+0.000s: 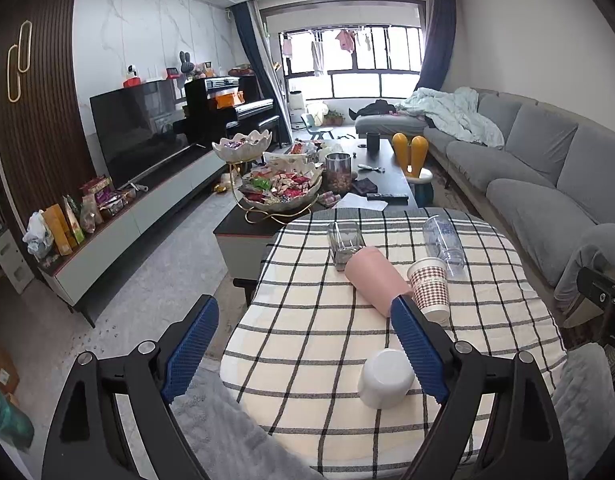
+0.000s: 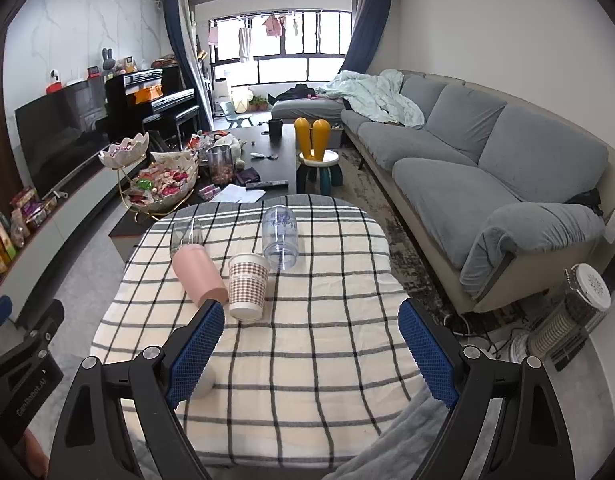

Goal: Flip cup upside down

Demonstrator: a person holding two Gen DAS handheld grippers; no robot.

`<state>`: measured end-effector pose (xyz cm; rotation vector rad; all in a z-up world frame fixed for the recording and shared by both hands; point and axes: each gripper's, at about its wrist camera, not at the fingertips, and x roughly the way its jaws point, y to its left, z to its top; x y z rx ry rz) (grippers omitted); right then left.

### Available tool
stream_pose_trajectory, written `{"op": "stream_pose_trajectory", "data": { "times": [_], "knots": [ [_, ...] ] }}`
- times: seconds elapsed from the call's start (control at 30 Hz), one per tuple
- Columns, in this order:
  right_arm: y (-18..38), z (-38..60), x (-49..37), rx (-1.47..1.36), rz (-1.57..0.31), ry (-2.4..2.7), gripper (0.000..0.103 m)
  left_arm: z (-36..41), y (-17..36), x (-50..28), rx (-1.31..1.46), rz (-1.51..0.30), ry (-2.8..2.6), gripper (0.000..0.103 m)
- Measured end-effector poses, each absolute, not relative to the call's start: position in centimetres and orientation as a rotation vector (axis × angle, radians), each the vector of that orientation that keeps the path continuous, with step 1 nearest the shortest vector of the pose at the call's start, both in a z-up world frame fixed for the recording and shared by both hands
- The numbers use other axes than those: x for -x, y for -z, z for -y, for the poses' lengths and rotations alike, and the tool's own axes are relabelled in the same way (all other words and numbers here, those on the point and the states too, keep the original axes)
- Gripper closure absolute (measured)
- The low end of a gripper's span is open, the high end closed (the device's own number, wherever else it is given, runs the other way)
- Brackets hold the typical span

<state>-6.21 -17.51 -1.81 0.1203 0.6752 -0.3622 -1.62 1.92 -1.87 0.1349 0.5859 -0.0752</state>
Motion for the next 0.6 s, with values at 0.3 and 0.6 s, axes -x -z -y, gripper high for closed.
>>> {"op": "stream_pose_trajectory", "data": {
  "times": [0.3,0.6],
  "knots": [
    [1.75,17.33,6.21,-0.121,-0.677,0.356,0.012,-2.06,1.68,1.79,-0.135,-0.586,0.075,0.012],
    [1.75,17.39,6.24,-0.122,-0.676,0.357,0.010,-2.08,1.76,1.78,-0.133,-0.597,0.074,0.010]
  ]
}}
